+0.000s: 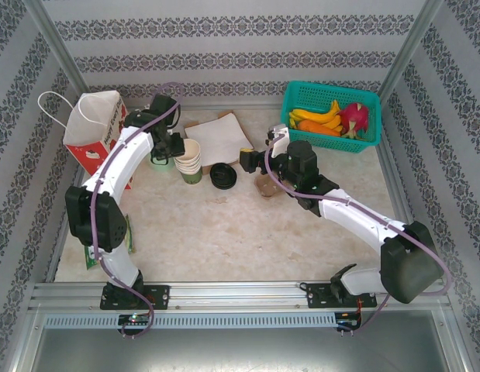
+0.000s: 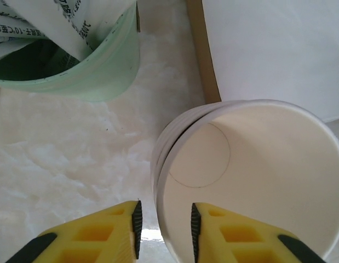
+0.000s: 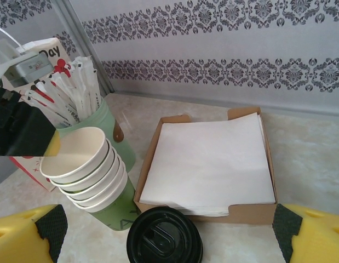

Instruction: Pack the takeout coffee

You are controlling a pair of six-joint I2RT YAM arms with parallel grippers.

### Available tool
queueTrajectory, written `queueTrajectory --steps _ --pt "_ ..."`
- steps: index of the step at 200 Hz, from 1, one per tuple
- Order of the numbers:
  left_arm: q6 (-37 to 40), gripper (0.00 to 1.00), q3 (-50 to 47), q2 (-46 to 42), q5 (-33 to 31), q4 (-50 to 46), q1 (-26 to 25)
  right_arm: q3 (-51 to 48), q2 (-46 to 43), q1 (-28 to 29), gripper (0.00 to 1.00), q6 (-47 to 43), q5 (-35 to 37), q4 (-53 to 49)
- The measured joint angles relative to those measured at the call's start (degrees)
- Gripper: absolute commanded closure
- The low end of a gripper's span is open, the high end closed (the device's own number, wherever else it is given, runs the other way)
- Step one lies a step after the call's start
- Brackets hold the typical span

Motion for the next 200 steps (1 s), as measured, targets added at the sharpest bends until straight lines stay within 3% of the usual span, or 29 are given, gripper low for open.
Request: queueTrajectory --steps 52,91,107,200 --pt "0.9 0.88 1.9 1.6 -1.6 -0.7 0.0 0.0 -0.2 0.4 0.02 -1.8 0.0 0.0" --pt "1.2 0.93 2.5 2.0 -1.7 -0.8 0.0 0.2 -0.2 0.6 0.02 -2.2 0.0 0.0" --pt "1.3 1.0 2.6 2.0 -1.7 -0.9 0.0 0.3 -0.2 0.9 0.02 -2.3 0.0 0.0" --pt "-1.0 1.0 -0.2 -1.4 8.3 1.6 4.6 1.9 -0.3 1.4 0.02 -3.6 0.0 -0.1"
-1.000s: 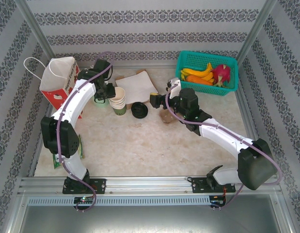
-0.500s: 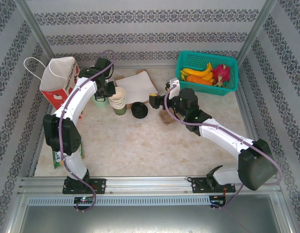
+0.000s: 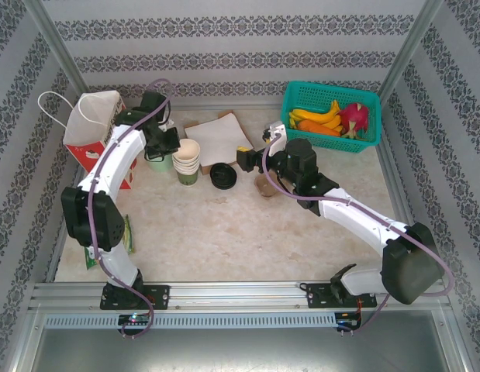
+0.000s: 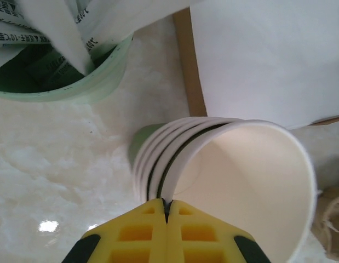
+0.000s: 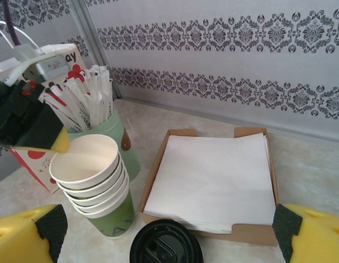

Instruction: Pack the takeout coffee

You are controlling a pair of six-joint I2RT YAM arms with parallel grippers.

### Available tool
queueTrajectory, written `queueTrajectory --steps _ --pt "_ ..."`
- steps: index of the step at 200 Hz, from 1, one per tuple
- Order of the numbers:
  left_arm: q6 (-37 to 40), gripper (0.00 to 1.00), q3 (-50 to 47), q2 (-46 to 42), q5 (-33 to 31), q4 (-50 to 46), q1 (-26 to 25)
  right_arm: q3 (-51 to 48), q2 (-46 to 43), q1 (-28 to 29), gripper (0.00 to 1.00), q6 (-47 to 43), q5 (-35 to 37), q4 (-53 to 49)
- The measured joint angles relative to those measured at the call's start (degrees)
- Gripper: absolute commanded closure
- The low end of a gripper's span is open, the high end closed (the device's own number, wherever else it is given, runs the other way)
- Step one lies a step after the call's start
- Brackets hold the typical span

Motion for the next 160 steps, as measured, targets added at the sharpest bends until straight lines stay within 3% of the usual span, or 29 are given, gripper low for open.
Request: queueTrajectory --steps 74,160 --pt "-2.8 1.0 -4.6 -4.7 5.8 4.5 4.8 0.5 0.0 0.7 0.02 0.0 0.1 -0.8" --pt "-3.8 1.0 -6.8 -10.3 6.4 6.3 6.5 2.3 0.8 1.2 0.02 -0.2 -4.1 -1.7"
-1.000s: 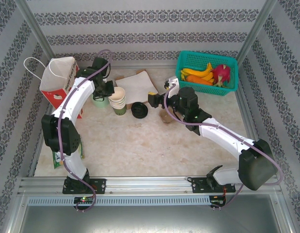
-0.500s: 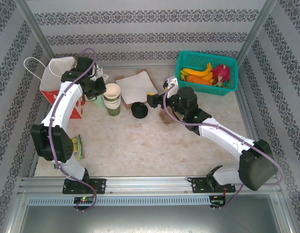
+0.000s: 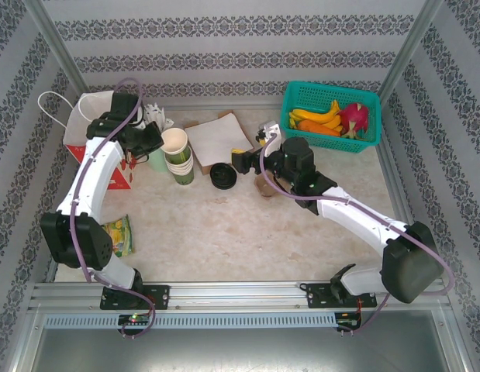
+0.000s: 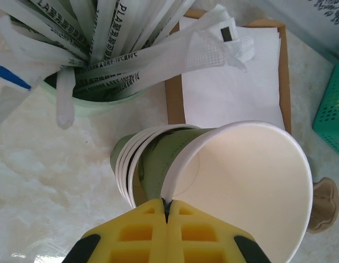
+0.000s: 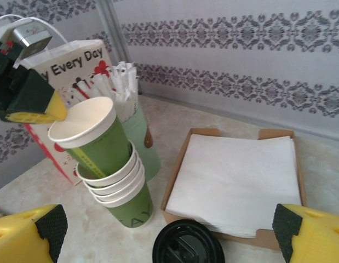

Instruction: Pack the takeout coffee

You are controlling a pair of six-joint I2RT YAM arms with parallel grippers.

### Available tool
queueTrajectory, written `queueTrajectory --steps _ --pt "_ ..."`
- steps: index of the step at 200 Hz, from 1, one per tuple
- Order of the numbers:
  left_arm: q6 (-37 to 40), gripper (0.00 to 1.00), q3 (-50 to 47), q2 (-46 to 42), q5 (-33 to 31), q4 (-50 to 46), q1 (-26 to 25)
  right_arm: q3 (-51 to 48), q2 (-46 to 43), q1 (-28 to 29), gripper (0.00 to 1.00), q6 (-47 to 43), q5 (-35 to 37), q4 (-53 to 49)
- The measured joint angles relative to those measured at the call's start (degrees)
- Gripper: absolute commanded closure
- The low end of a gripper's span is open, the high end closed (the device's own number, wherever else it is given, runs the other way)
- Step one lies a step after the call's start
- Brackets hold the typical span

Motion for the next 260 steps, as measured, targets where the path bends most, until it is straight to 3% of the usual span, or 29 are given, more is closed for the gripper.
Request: queueTrajectory --steps 52,173,208,260 --pt "0.0 1.0 1.5 -0.8 1.7 -0.1 0.2 2.1 1.8 1.2 0.02 -3.0 -5.6 -0.2" --pt "4.1 1.0 7.5 -5.4 8.0 -4.1 0.1 2.1 2.3 1.4 0.02 1.5 -2.9 -0.9" --pt "5.8 1.0 5.5 -8.7 10.6 -5.4 -2.3 -0.3 -1.2 0.4 0.02 9.4 -3.0 -2.4" --pt "8.1 1.0 -3.4 -11.3 8.0 -3.9 -12.4 -4.9 -4.2 -0.9 0.02 26.5 -3.1 -4.3"
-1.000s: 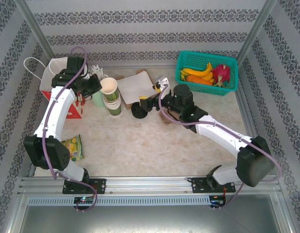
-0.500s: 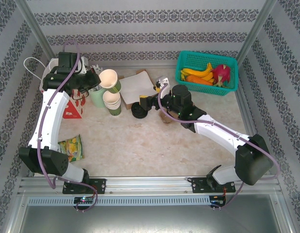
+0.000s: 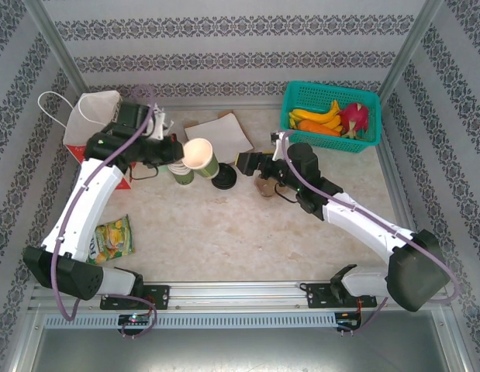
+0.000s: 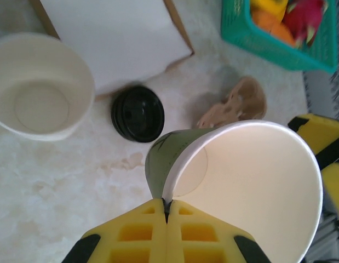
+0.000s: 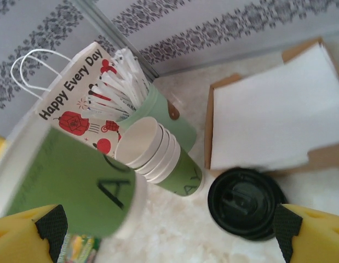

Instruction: Pack the takeout coffee

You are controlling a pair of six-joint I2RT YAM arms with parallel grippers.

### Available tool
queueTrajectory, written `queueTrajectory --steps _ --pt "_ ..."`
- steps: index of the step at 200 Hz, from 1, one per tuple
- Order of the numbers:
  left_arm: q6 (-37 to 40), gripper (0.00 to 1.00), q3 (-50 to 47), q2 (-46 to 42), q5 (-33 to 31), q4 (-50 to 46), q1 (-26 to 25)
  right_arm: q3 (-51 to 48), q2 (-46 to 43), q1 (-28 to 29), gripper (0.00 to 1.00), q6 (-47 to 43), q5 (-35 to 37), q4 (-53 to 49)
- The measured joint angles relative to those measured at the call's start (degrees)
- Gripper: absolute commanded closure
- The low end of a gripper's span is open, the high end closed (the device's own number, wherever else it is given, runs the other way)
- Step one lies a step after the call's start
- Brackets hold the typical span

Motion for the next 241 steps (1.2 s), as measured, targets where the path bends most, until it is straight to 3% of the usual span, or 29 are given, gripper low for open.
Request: queueTrajectory --steps 37,76,182,241 --pt "0.7 1.0 -10.4 0.0 -3.1 5.7 -7.4 -4.4 -0.5 -0.2 0.02 9.8 -0.5 -1.6" --pt "2.1 1.0 -16.7 0.2 -5.7 11.3 -13.4 -8.4 -1.8 -1.1 0.02 14.3 -0.6 -3.9" --pt "7.5 0.98 -20.9 5.2 -10.6 18.0 -20.1 -8.7 -2.4 -1.1 0.02 15.9 0.0 -5.3" --pt "9.0 0.96 -23.1 6.8 -10.3 19.7 -20.5 -8.7 -0.5 -1.1 0.02 15.7 -0.1 -5.5"
